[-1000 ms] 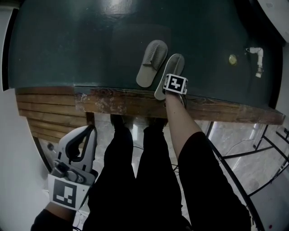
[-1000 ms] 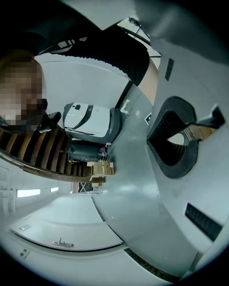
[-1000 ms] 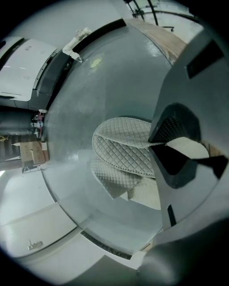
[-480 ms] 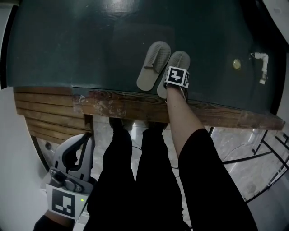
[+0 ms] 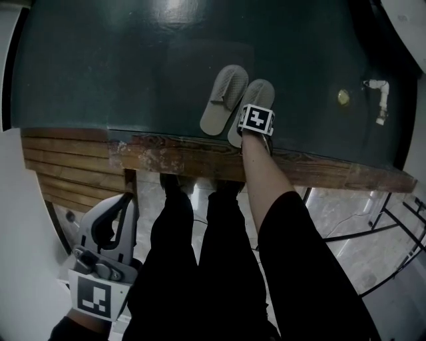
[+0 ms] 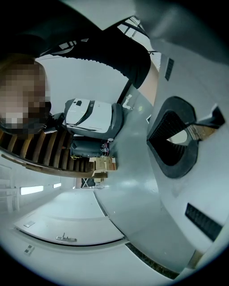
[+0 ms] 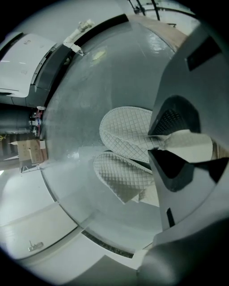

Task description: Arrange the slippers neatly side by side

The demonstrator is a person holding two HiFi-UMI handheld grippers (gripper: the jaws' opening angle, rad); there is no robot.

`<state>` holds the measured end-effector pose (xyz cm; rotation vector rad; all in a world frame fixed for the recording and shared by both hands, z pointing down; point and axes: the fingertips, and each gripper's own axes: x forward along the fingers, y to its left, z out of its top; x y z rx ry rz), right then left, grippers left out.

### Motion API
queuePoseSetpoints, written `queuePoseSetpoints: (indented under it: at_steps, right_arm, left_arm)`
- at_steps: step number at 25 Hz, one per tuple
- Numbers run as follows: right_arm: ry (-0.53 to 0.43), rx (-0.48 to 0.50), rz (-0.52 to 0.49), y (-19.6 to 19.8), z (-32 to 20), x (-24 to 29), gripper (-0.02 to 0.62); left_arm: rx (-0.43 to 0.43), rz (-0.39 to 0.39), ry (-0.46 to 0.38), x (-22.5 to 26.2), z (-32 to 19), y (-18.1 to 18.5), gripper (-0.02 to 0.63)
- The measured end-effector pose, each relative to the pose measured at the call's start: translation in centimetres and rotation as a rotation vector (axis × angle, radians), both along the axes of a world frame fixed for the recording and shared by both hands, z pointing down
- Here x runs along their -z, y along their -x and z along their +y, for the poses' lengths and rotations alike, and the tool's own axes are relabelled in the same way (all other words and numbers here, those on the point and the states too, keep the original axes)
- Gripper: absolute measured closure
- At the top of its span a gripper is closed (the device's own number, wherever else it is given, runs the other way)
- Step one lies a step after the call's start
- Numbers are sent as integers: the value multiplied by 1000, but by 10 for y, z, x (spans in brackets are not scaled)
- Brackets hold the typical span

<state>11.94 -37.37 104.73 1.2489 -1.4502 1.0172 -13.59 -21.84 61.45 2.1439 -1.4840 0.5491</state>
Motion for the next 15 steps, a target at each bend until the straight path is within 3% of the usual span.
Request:
queuePoseSetpoints:
  at_steps: [6, 11, 15]
  right_arm:
    - [-47, -25, -51, -3, 30, 72, 517]
    - [-83, -69, -109, -8, 51, 151, 517]
    - [-198, -38, -157, -1, 85, 241, 517]
  left_arm:
    - [-5, -21, -40, 56, 6, 2, 606]
    - [-20, 4, -142, 112, 9, 1, 606]
    - [-69, 27, -197, 153, 22, -5, 606]
